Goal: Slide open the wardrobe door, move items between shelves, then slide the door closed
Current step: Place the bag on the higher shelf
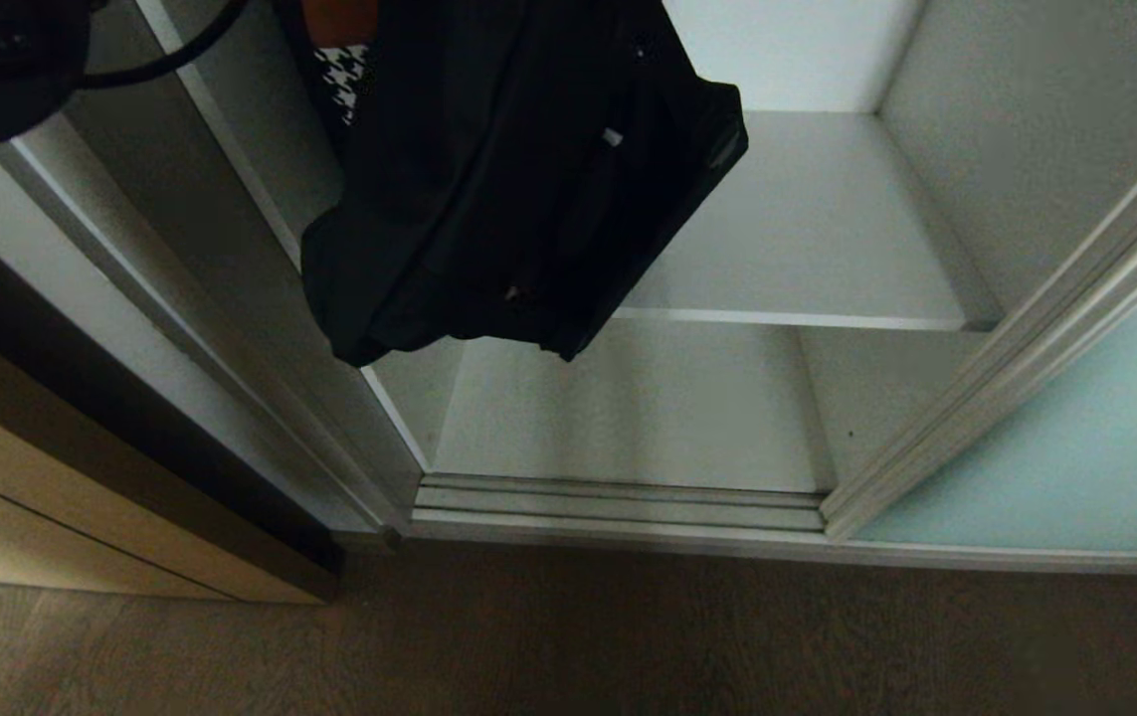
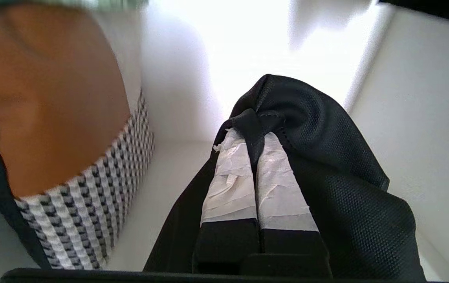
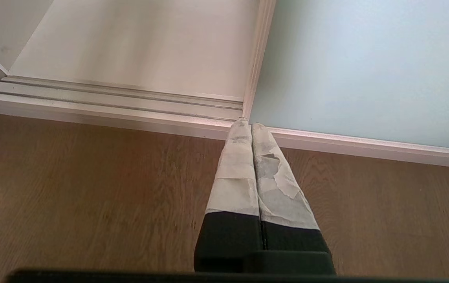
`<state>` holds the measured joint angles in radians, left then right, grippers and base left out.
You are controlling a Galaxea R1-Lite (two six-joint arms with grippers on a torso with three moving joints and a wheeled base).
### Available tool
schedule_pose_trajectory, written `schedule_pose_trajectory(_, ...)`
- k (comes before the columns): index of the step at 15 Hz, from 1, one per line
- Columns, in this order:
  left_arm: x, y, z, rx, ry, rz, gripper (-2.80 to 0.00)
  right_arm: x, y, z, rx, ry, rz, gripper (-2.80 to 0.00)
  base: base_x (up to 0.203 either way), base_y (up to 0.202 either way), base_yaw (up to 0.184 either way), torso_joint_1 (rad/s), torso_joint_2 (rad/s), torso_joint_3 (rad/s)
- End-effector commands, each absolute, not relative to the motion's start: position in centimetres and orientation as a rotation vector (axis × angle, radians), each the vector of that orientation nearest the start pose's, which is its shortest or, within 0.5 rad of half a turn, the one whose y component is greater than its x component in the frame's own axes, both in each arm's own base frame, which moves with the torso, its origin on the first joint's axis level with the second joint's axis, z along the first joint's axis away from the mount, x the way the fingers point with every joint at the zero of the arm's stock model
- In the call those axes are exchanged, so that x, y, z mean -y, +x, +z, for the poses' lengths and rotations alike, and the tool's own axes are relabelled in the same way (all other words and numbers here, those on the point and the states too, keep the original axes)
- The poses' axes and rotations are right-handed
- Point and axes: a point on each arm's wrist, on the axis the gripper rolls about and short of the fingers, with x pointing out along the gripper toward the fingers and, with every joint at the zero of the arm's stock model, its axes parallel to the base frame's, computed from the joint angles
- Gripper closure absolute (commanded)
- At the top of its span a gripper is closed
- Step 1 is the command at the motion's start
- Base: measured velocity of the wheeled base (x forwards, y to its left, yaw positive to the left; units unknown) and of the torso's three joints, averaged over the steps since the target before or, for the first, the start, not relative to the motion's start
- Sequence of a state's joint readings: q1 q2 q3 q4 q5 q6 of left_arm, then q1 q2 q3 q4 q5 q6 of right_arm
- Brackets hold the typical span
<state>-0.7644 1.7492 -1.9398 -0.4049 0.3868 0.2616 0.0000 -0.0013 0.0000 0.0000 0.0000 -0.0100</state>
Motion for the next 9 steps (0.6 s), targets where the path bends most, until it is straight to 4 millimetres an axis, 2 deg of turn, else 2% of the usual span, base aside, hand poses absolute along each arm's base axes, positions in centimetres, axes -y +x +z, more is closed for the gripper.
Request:
schedule_pose_trajectory(1, 18.9, 20.4, 46.9, 0.584, -0.064, -0.294, 0.00, 0.0, -2.3, 7.5, 0.000, -0.010, 0.000, 0.00, 0.000, 0.000, 0.000, 0.000, 0.00, 0.000)
schedule_pose_trajectory(6, 18.7, 18.9, 47.8, 0.645, -0.077, -0.309, 0.00, 0.0, -2.3, 7.5, 0.002, -0.011, 0.000, 0.00, 0.000, 0.000, 0.000, 0.000, 0.00, 0.000)
schedule_pose_trajectory(9, 19.6, 19.8, 47.3, 0.660, -0.090, -0.307, 0.00, 0.0, -2.3, 7.5, 0.001, -0.009, 0.000, 0.00, 0.000, 0.000, 0.000, 0.000, 0.00, 0.000)
